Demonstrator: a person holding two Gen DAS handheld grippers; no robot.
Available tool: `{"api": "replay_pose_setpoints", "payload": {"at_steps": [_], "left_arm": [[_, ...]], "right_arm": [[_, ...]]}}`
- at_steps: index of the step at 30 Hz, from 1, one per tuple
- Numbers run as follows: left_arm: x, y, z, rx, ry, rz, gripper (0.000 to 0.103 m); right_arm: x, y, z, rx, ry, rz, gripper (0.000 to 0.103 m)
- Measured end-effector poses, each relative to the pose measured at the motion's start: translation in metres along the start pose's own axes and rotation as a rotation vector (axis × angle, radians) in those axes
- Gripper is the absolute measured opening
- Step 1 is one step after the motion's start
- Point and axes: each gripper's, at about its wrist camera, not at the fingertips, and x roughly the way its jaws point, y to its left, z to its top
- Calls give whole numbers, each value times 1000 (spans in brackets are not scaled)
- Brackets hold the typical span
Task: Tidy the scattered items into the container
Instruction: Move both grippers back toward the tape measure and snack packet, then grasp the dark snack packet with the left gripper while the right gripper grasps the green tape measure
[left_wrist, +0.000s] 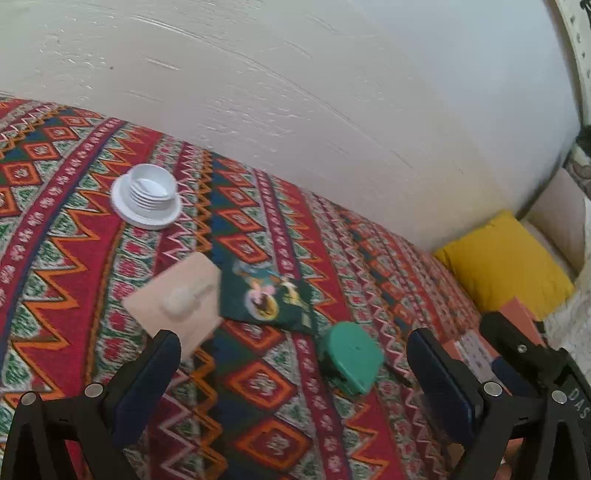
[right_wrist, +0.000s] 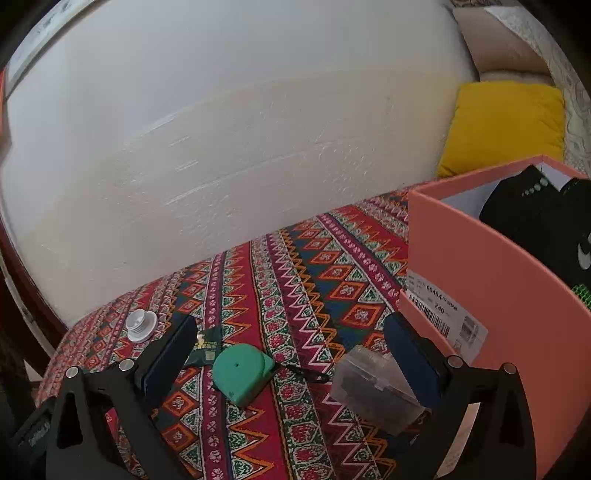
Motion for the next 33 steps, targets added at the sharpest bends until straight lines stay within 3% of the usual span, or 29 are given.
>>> {"api": "replay_pose_setpoints", "payload": {"at_steps": [8, 17, 23, 26, 28, 31, 32, 33], "left_arm": [[-14, 24, 12, -9, -40, 83, 101], [19, -5, -2, 221, 83, 114, 101], [-3, 32, 4, 173, 70, 205, 101], [-7, 43, 8, 119, 64, 185, 101], [1, 37, 4, 146, 91, 172, 101], [10, 21, -2, 223, 106, 170, 101], [13, 15, -3, 242, 107, 154, 101], [15, 9, -4, 259, 108, 140, 101]], "right_arm": [[-6, -20, 9, 28, 17, 39, 102], [22, -26, 1, -4, 132, 179, 102], [56, 13, -22, -215, 255, 236, 102], [64, 32, -32, -309, 285, 270, 102], [72, 38, -38, -345, 308, 279, 102], [85, 34, -40, -303, 355, 279, 91], [86, 30, -39, -280, 356, 279, 72], [89, 24, -36, -253, 354, 290, 68]]}}
